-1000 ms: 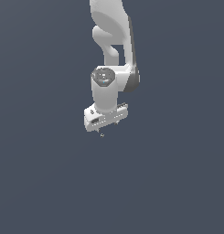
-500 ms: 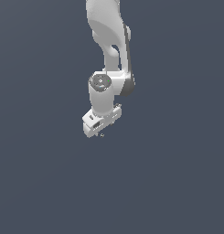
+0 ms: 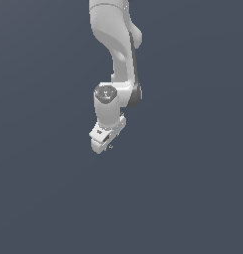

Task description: Pick up the object and move it to a goal position.

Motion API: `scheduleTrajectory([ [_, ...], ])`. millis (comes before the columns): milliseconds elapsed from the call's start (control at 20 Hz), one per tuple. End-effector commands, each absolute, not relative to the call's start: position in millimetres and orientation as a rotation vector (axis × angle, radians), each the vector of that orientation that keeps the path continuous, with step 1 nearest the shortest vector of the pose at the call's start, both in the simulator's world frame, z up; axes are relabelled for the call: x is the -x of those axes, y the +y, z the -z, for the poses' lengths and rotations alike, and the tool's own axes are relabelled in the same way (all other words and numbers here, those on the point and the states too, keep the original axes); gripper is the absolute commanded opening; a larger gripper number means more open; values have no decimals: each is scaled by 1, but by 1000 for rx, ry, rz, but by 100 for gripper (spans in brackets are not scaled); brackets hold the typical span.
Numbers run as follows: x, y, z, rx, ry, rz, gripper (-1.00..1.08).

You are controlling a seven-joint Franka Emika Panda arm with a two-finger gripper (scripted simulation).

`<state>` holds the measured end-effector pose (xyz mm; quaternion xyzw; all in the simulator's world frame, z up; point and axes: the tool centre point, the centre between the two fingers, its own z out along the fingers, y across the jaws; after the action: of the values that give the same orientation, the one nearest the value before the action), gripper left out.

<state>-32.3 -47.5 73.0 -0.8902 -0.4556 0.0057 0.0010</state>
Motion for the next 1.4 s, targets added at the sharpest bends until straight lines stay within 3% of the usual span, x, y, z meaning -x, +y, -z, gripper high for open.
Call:
scheduleTrajectory([
  [0, 33, -49, -69, 2757, -1503, -12, 100],
  [850, 36, -54, -56, 2673, -1651, -1, 100],
  [1350, 37, -54, -16, 2669, -1657, 0, 100],
])
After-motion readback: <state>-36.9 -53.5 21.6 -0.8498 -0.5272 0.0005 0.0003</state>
